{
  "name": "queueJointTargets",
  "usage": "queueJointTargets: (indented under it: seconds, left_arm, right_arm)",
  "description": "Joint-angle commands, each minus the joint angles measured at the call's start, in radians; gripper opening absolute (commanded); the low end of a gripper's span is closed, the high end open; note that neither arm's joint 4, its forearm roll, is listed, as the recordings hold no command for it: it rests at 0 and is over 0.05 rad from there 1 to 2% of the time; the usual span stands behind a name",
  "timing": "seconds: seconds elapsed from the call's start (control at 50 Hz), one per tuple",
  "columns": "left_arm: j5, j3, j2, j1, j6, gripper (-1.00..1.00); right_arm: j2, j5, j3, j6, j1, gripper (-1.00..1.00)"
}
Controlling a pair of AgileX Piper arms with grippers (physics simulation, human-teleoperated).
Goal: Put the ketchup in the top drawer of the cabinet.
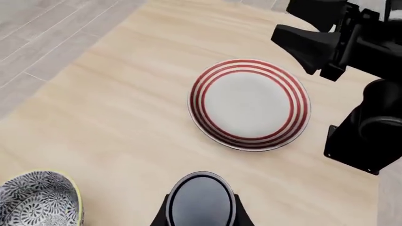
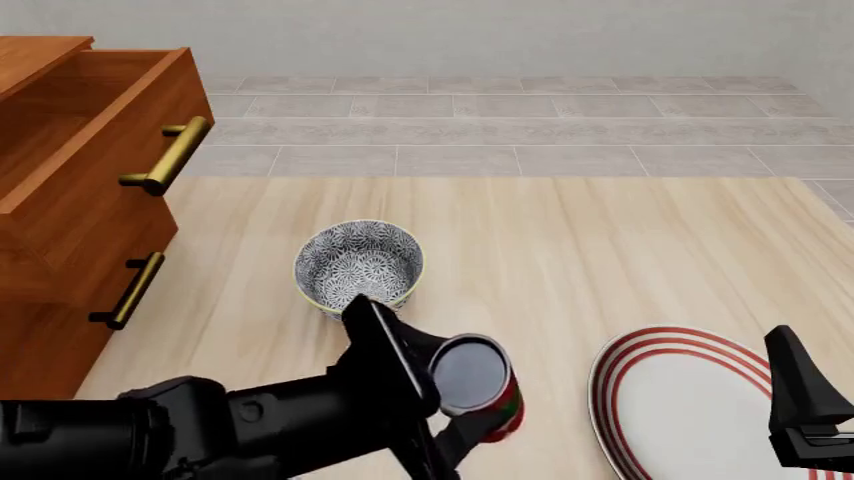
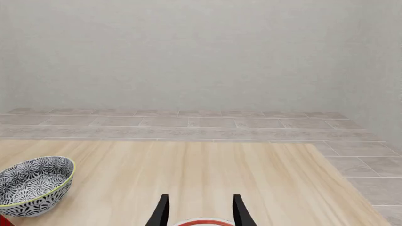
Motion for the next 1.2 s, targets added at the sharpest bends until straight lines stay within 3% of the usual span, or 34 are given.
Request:
queueJointTargets:
  seconds: [0.02, 0.24, 0.46, 0.54, 0.98, 1.2]
  left_arm:
    - [0.122, 0.026, -0.184, 0.057, 0.04, -1.0]
    - [0.261, 0.027, -0.359, 0.088, 0.075, -1.0]
    - [0.308, 0.06, -0.448, 0.139, 0.059, -1.0]
    - [0.321, 0.06, -0.479, 0.107, 0.063, -1.0]
    - [0.469, 0.082, -0.697, 0.246, 0.086, -1.0]
    - [0.621, 0.085, -0.858, 0.325, 0.116, -1.0]
  right_arm:
    - [0.0, 0.0, 0.0, 0.0, 0.0, 1.0]
    - [0.0, 0.0, 0.0, 0.0, 0.0, 1.0]
    - [0.0, 0.0, 0.0, 0.0, 0.0, 1.0]
    - [0.0, 0.0, 0.0, 0.0, 0.0, 1.0]
    - [0.0, 0.0, 0.0, 0.0, 0.0, 1.0]
    - [0.0, 0.0, 0.0, 0.0, 0.0, 1.0]
